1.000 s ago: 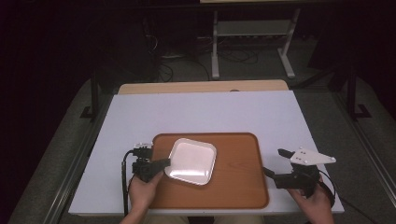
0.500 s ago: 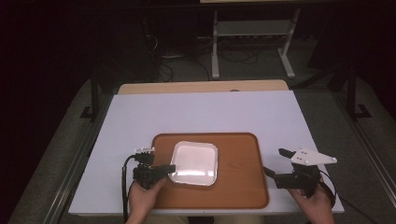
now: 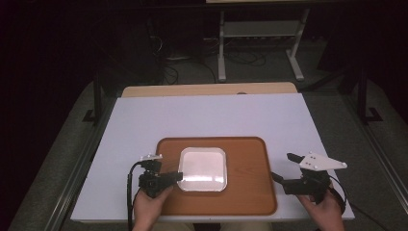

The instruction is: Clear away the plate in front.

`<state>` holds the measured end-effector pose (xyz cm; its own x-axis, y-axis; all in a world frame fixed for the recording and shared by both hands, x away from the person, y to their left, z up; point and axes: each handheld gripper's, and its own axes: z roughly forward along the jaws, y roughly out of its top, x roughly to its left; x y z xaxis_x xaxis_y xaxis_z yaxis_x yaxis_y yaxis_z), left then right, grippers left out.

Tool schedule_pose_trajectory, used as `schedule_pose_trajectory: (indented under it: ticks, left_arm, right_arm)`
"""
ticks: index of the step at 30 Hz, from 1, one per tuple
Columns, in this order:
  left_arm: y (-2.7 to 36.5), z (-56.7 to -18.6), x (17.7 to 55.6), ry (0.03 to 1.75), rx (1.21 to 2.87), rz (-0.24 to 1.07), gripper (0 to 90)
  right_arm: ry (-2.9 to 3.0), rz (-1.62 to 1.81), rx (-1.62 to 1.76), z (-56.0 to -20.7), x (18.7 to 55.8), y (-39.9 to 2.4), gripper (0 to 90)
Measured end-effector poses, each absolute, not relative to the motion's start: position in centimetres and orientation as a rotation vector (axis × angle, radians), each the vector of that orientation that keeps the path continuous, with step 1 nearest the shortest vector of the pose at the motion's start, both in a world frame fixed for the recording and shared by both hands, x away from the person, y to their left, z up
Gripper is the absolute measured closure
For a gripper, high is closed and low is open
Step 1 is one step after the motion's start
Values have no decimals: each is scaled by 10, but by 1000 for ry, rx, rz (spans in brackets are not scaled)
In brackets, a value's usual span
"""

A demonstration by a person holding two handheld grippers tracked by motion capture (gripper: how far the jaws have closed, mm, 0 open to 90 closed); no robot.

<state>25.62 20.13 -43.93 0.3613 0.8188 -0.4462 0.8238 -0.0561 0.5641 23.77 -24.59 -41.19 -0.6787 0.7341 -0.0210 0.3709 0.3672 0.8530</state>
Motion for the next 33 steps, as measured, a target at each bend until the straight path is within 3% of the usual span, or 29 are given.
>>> schedule_pose_trajectory:
  ticks: [33]
  left_arm:
    - [192,-441,260,1376,1904,44,780]
  right_arm:
    - [2231,1234,972,-413,238,-247,142]
